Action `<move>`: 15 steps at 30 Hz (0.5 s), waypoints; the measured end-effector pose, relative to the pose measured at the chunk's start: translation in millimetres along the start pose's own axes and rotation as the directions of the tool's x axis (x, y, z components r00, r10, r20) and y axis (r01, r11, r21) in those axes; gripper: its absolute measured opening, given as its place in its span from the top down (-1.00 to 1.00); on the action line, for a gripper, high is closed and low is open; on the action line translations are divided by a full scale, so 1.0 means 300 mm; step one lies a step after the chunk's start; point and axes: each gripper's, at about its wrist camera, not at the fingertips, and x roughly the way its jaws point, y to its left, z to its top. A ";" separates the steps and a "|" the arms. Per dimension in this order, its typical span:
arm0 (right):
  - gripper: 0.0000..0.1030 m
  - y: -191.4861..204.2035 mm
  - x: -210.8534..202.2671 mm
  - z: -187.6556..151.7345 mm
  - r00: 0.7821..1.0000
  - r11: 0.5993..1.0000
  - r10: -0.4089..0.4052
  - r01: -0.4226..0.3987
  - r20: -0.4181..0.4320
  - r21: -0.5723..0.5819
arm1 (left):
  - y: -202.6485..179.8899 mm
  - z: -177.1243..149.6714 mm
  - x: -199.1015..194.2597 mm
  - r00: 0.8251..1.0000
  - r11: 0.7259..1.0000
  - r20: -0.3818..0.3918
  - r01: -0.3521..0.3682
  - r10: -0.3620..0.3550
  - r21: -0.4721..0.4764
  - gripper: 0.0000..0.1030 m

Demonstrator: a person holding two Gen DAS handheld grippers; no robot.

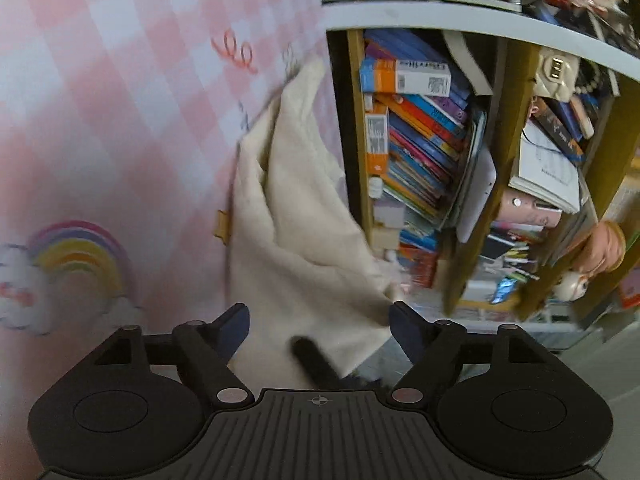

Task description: Fold clothes

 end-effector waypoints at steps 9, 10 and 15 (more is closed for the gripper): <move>0.94 0.065 0.039 -0.017 0.996 0.996 0.052 -0.058 -0.078 -0.064 | 0.018 0.022 0.021 0.999 0.999 -0.021 -0.044 0.044 -0.001 -0.66; 0.94 0.058 0.037 -0.017 0.995 0.996 0.064 -0.068 -0.082 -0.056 | 0.024 0.026 0.015 0.998 0.998 -0.015 -0.067 0.067 0.006 -0.63; 0.21 -0.049 0.010 0.009 0.988 0.994 0.109 -0.107 -0.113 0.028 | 0.033 0.034 0.003 0.989 0.987 -0.001 -0.146 0.146 0.060 -0.21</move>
